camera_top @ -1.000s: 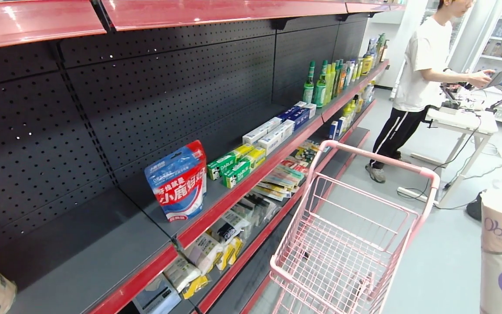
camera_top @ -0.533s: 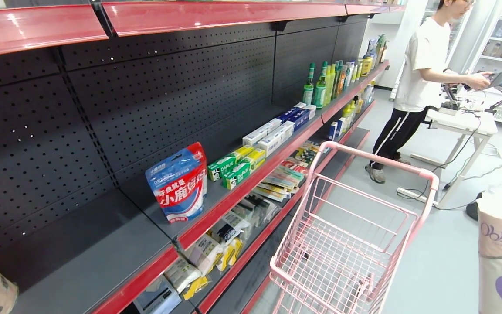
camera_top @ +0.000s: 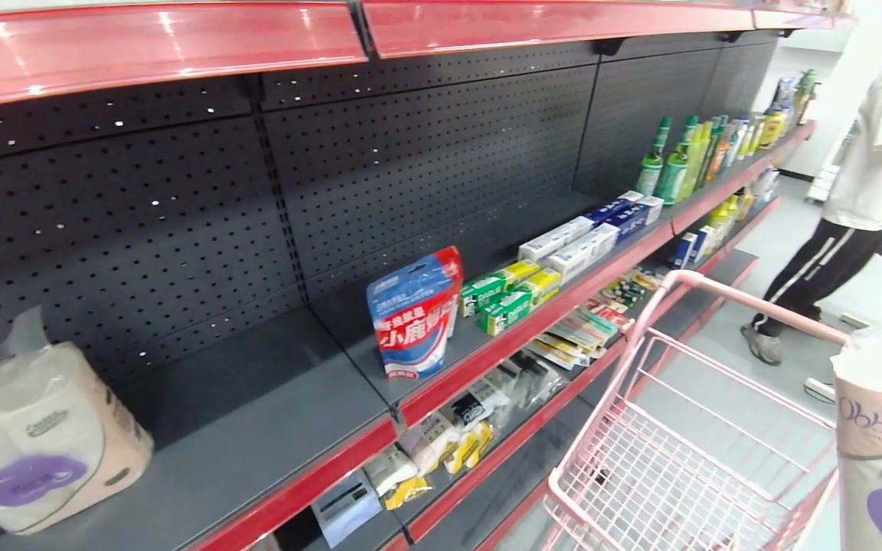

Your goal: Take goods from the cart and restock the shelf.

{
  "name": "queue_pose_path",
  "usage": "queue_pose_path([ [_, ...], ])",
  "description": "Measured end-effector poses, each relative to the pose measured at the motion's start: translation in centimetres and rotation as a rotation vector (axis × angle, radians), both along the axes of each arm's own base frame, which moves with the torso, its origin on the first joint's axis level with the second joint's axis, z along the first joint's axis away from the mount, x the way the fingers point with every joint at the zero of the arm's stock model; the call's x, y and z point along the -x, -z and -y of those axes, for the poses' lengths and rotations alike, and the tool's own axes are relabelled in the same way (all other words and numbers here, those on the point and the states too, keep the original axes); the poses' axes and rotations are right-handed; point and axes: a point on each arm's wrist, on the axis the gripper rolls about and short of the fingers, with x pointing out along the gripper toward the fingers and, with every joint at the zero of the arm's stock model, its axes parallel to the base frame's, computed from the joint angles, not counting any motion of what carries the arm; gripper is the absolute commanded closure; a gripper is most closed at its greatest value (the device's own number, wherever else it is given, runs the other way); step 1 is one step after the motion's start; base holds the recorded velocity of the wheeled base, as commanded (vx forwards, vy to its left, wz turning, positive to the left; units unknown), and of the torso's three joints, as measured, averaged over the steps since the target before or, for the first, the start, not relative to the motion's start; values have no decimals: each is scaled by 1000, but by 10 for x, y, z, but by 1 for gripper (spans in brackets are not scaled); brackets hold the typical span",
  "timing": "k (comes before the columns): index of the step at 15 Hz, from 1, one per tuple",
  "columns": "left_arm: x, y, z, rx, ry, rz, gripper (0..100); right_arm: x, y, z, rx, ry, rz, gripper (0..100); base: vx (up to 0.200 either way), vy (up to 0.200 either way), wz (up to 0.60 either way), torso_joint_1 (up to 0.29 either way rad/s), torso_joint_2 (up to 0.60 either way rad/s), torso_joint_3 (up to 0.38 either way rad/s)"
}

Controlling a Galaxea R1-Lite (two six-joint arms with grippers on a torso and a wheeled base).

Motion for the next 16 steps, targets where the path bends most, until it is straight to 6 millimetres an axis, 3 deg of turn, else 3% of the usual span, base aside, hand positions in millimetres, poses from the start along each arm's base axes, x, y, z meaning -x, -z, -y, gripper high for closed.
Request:
queue_pose_path([
  [16,0,0,0,0,1,0,0,-1,0,0,18,-2,-3,100,0,0,562,3,3,3],
])
